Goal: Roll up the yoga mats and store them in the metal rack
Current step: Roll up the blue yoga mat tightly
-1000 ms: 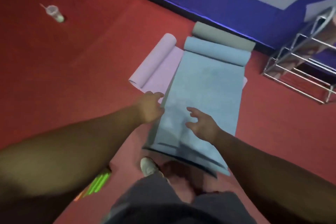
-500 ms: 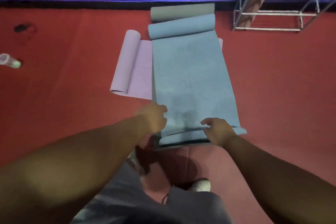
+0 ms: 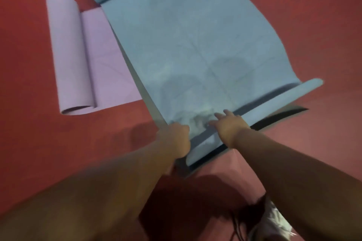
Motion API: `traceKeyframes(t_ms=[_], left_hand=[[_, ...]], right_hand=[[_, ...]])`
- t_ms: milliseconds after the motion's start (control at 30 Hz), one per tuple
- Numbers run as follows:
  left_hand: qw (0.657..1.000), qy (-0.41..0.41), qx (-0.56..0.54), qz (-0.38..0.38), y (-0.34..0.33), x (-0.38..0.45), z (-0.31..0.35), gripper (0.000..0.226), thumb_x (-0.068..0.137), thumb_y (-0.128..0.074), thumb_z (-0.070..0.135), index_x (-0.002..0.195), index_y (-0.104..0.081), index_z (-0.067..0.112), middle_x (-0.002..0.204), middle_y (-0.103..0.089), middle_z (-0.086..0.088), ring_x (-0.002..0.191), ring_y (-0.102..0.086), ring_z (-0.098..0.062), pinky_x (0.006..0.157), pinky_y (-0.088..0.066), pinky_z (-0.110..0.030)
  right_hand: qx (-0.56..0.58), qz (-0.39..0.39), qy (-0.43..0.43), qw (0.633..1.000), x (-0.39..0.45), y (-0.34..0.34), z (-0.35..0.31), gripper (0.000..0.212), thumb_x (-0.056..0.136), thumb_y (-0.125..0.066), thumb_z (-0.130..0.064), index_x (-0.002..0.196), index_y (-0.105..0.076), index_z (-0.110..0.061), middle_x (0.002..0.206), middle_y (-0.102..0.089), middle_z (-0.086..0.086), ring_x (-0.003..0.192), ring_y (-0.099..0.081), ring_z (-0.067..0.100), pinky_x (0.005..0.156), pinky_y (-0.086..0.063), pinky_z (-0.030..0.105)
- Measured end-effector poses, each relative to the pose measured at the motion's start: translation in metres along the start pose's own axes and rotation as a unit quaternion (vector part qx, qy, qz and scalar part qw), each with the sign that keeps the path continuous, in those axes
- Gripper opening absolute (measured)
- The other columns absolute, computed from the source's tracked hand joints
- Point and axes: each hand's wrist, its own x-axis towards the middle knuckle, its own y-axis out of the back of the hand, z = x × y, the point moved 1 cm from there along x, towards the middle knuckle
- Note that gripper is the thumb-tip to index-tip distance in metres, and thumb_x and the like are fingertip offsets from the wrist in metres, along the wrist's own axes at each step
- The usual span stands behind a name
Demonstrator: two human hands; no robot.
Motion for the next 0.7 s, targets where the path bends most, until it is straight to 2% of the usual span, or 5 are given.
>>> traceKeyframes(t_ms=[133, 233, 400, 533, 700], left_hand=[[0.999, -0.028, -0.023, -0.024, -0.069, 0.049, -0.019, 0.042, 0.101, -0.05, 0.044, 0.135, -0.054, 0.019, 0.135, -0.055, -0.006, 0.12, -0.058, -0.027, 0.093, -0.052, -0.04], [0.996, -0.039, -0.069, -0.036, -0.1, 0.072, -0.032, 0.059, 0.095, -0.054, 0.058, 0.139, -0.049, 0.02, 0.138, -0.055, -0.005, 0.122, -0.057, -0.027, 0.099, -0.051, -0.045], [0.993, -0.063, -0.099, 0.028, -0.099, 0.077, -0.057, 0.099, 0.071, -0.069, 0.077, 0.15, -0.028, 0.034, 0.146, -0.047, 0.001, 0.129, -0.053, -0.023, 0.101, -0.049, -0.043], [0.976, -0.086, -0.135, 0.151, -0.063, 0.072, -0.105, 0.059, 0.084, -0.074, 0.054, 0.13, -0.046, 0.028, 0.123, -0.062, 0.0, 0.11, -0.062, -0.024, 0.087, -0.049, -0.038], [0.962, -0.154, -0.124, 0.188, 0.017, 0.058, -0.182, 0.025, 0.087, -0.074, 0.04, 0.103, -0.059, 0.028, 0.105, -0.06, 0.001, 0.106, -0.059, -0.025, 0.082, -0.043, -0.033]], right_hand=[[-0.105, -0.043, -0.023, 0.993, 0.066, -0.049, -0.012, 0.045, 0.1, -0.052, -0.032, 0.145, -0.049, -0.033, 0.163, -0.027, 0.004, 0.154, -0.008, 0.032, 0.12, -0.01, 0.058], [-0.098, -0.02, -0.036, 0.994, 0.084, -0.064, -0.017, 0.022, 0.098, -0.054, -0.032, 0.116, -0.066, -0.03, 0.134, -0.062, -0.001, 0.131, -0.049, 0.021, 0.116, -0.023, 0.047], [0.065, 0.113, -0.027, 0.991, 0.066, -0.018, -0.032, 0.005, 0.088, -0.061, -0.027, 0.088, -0.057, -0.029, 0.086, -0.058, -0.006, 0.091, -0.06, 0.022, 0.074, -0.043, 0.031], [0.129, 0.191, 0.002, 0.973, 0.049, 0.03, -0.072, 0.01, 0.084, -0.066, -0.03, 0.092, -0.063, -0.025, 0.083, -0.06, -0.008, 0.083, -0.058, 0.017, 0.07, -0.047, 0.032], [0.148, 0.3, 0.026, 0.942, 0.04, 0.1, -0.12, 0.015, 0.085, -0.07, -0.032, 0.084, -0.063, -0.019, 0.078, -0.06, -0.003, 0.082, -0.06, 0.025, 0.069, -0.051, 0.039]])
